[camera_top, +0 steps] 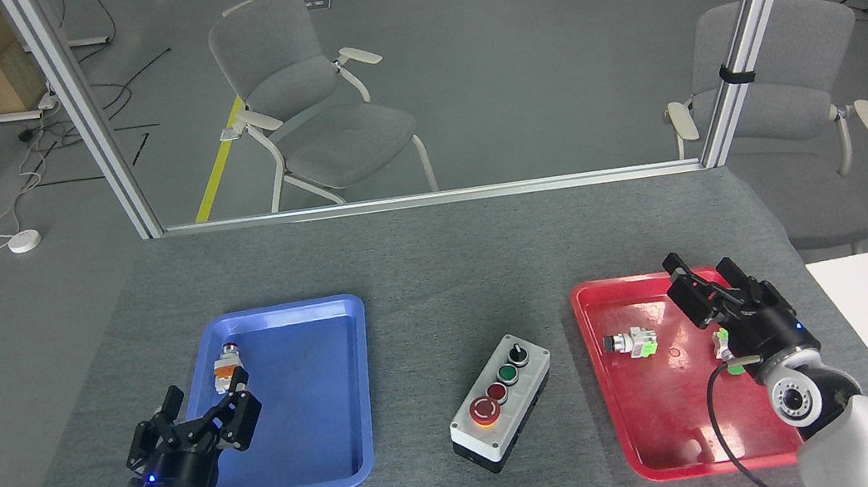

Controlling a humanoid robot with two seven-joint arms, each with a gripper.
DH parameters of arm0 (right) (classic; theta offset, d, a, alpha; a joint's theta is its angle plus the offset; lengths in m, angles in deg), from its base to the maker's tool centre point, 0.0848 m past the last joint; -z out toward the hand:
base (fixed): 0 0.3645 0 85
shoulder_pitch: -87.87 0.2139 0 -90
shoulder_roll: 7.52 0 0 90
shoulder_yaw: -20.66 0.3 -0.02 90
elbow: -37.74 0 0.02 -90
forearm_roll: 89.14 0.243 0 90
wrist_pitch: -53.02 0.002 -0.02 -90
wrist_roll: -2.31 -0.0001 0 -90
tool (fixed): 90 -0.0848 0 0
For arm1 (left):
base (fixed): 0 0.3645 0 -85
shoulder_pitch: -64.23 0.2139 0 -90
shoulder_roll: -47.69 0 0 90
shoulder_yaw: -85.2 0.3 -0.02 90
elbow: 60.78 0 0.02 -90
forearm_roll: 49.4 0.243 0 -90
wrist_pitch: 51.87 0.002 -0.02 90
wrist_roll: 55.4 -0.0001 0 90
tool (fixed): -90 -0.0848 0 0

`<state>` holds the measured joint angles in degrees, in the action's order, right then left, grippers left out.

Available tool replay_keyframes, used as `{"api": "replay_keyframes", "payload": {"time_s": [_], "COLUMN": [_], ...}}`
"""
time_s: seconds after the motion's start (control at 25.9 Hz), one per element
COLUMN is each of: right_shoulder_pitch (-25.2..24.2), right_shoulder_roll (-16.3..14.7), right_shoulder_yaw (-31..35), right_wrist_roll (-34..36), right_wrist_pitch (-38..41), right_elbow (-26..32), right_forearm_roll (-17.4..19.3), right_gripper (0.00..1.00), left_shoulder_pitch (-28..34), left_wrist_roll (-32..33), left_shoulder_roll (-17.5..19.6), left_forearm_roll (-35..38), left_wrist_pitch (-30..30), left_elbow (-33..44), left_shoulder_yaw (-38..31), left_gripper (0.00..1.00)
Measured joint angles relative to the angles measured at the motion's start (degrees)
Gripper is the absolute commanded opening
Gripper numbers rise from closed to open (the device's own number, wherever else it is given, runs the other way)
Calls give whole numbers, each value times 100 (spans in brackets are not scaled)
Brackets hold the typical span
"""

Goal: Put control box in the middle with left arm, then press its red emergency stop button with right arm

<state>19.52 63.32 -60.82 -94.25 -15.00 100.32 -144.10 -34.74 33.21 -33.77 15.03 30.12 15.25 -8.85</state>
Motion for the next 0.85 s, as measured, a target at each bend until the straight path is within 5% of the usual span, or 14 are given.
{"api": "replay_keyframes", "payload": {"time_s": [0.46, 0.85], "right_shoulder_pitch": [-715, -861], "right_shoulder_roll": [199, 382], "right_shoulder_yaw": [9, 24], "right_wrist_roll": [908, 1176], "right_wrist_pitch": [-610, -584], "right_elbow": [731, 784], "right_forearm_roll": [-1323, -1531], "right_gripper": [100, 100], "left_shoulder_pitch": [347, 352], "left_wrist_roll": [-26, -28], "left_shoulder_roll": [-93, -107], "left_forearm_roll": [1, -1], "left_wrist_pitch": [11, 12], "left_elbow": [73, 78], "left_shoulder_yaw": [0, -1], "left_gripper": [99, 99]}}
